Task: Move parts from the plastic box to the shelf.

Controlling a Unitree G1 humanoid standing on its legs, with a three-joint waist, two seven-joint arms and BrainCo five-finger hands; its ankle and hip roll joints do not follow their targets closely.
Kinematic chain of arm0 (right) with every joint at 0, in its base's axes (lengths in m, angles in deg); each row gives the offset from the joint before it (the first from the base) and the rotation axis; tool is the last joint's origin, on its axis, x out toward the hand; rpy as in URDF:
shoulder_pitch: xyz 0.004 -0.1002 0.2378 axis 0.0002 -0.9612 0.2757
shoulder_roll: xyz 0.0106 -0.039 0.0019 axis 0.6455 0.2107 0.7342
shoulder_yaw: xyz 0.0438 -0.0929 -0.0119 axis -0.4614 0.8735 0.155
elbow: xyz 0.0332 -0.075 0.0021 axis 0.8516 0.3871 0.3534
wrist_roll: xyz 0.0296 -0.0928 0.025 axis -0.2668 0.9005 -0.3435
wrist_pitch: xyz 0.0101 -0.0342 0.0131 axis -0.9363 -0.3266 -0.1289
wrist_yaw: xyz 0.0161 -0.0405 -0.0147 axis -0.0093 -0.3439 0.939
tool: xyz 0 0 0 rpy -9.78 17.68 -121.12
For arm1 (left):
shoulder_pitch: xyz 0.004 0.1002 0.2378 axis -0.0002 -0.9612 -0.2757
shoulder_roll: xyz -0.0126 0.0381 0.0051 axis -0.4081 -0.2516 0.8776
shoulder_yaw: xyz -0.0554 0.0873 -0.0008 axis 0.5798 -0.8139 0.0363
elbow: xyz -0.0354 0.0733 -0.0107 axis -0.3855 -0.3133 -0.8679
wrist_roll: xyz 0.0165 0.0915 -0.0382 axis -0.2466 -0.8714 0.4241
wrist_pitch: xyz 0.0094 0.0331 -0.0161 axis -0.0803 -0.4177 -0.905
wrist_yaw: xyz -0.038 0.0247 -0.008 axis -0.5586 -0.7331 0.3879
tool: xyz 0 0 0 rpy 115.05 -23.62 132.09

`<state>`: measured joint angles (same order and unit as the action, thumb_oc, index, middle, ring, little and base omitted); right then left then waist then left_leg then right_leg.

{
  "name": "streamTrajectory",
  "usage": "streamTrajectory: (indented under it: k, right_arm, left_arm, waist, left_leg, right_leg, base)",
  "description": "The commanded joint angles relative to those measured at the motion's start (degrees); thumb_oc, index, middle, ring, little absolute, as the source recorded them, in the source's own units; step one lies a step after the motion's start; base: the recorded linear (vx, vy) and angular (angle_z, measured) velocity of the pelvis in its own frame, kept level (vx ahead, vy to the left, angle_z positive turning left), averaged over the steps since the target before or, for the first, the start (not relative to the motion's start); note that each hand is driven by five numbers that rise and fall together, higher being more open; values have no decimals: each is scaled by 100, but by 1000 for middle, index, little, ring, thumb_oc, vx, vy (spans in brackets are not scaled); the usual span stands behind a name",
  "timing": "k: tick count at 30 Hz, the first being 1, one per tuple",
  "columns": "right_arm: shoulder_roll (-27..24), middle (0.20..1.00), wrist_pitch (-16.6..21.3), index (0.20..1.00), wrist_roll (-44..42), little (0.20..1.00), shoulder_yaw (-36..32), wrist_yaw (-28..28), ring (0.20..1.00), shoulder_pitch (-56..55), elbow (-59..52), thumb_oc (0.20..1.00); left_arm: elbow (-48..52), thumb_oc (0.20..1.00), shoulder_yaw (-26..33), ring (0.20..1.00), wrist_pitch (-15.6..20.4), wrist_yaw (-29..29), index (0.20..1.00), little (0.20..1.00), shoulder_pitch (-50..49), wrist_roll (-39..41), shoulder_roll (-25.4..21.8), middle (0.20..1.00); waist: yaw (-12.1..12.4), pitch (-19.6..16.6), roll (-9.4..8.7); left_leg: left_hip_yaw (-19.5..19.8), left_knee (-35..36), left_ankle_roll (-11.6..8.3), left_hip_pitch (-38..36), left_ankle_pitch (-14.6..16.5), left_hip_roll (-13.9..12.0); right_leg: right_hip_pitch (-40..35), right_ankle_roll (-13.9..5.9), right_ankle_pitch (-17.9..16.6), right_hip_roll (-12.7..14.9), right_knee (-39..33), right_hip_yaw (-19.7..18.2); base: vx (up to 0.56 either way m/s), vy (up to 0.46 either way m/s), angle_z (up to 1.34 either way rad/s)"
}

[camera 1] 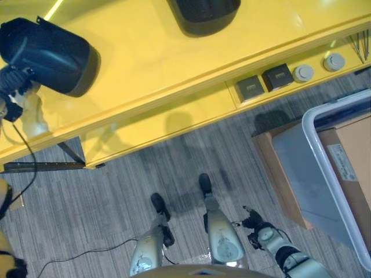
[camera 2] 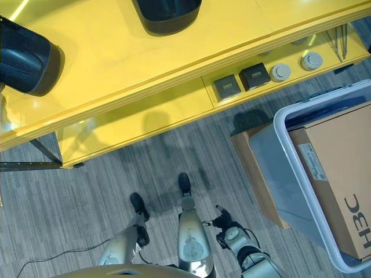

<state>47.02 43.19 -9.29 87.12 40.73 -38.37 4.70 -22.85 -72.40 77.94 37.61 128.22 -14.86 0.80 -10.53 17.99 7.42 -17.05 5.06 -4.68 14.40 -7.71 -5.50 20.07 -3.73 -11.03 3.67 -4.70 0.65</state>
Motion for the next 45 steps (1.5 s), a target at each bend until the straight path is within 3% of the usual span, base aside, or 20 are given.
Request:
streamTrajectory:
  k: [1,12,20,25,26,27,28,31,32,39,45]
  right_arm:
    - [171,1000,283,1000,116,1000,196,-38,1000,-126,-90,1000]
    - [114,1000,383,1000,200,1000,189,-112,1000,-107,-76,1000]
    - [4,1000,460,1000,274,1000,204,-117,1000,-158,-131,1000]
    - [3,1000,510,1000,297,1000,226,-158,1000,-132,-122,1000]
    - [7,1000,511,1000,283,1000,225,-181,1000,-121,-110,1000]
    - [20,1000,524,1000,263,1000,234,-192,1000,-117,-103,1000]
    - [28,1000,535,1000,256,1000,240,-210,1000,-124,-107,1000]
    - [29,1000,556,1000,247,1000,247,-235,1000,-148,-93,1000]
    - [38,1000,609,1000,201,1000,246,-293,1000,-135,-98,1000]
    - [58,1000,648,1000,190,1000,279,-399,1000,-127,-3,1000]
    - [90,1000,633,1000,141,1000,268,-393,1000,-150,60,1000]
  left_arm:
    - [119,200,-258,200,429,-654,200,200,480,-829,-649,200]
    - [358,200,-875,200,502,-801,200,200,581,-1531,-688,200]
    - [407,200,-1556,200,647,-826,200,200,719,-2231,-1003,200]
    - [155,200,-1865,200,483,-1096,200,200,908,-2776,-1005,200]
    - [93,316,-1879,316,412,-1202,316,316,961,-2888,-981,316]
    - [58,608,-1887,608,372,-1328,608,608,1009,-2976,-953,608]
    - [82,1000,-1872,1000,346,-1430,1000,1000,1009,-3072,-954,1000]
    - [156,1000,-1777,1000,356,-1627,1000,1000,990,-3168,-994,1000]
    - [138,1000,-1741,1000,260,-1972,1000,1000,1026,-3382,-996,1000]
    - [-69,1000,-1691,1000,-121,-2547,1000,1000,1162,-3949,-950,1000]
    - [-24,1000,-1744,1000,-244,-2685,1000,1000,1407,-4010,-907,1000]
  waist:
    - [-14,-144,-13]
    - [-43,-89,-7]
    - [-45,-124,30]
    - [-36,-145,41]
    - [-35,-139,38]
    - [-34,-144,36]
    - [-31,-142,34]
    - [-22,-150,23]
    - [-17,-169,14]
    - [-11,-215,-20]
    - [12,-289,-65]
  left_leg:
    - [409,-6,-438,-252,49,-364]
    - [390,-6,-432,-147,38,-362]
    - [368,-6,-441,-135,50,-368]
    - [388,-6,-439,-130,65,-357]
    - [402,-6,-437,-135,66,-354]
    - [416,-6,-433,-134,68,-350]
    - [426,-6,-431,-142,68,-347]
    - [435,-6,-430,-163,76,-347]
    - [440,-6,-431,-175,79,-342]
    - [459,-6,-410,-241,109,-336]
    - [488,-6,-391,-309,125,-334]
  right_leg:
    - [-244,-525,261,260,-30,-178]
    - [-111,-559,205,254,-30,-211]
    - [-80,-567,209,251,-30,-230]
    - [-85,-576,217,260,-30,-227]
    - [-94,-576,218,262,-30,-223]
    - [-101,-574,221,261,-30,-219]
    - [-114,-573,225,262,-30,-215]
    - [-143,-573,240,263,-30,-205]
    - [-161,-574,249,261,-30,-202]
    - [-236,-573,261,273,-30,-172]
    - [-320,-568,258,289,-30,-141]
  base:
    - [0,0,0]
    - [0,0,0]
    - [0,0,0]
    - [0,0,0]
    - [0,0,0]
    - [0,0,0]
    - [0,0,0]
    - [0,0,0]
    - [0,0,0]
    - [0,0,0]
    - [0,0,0]
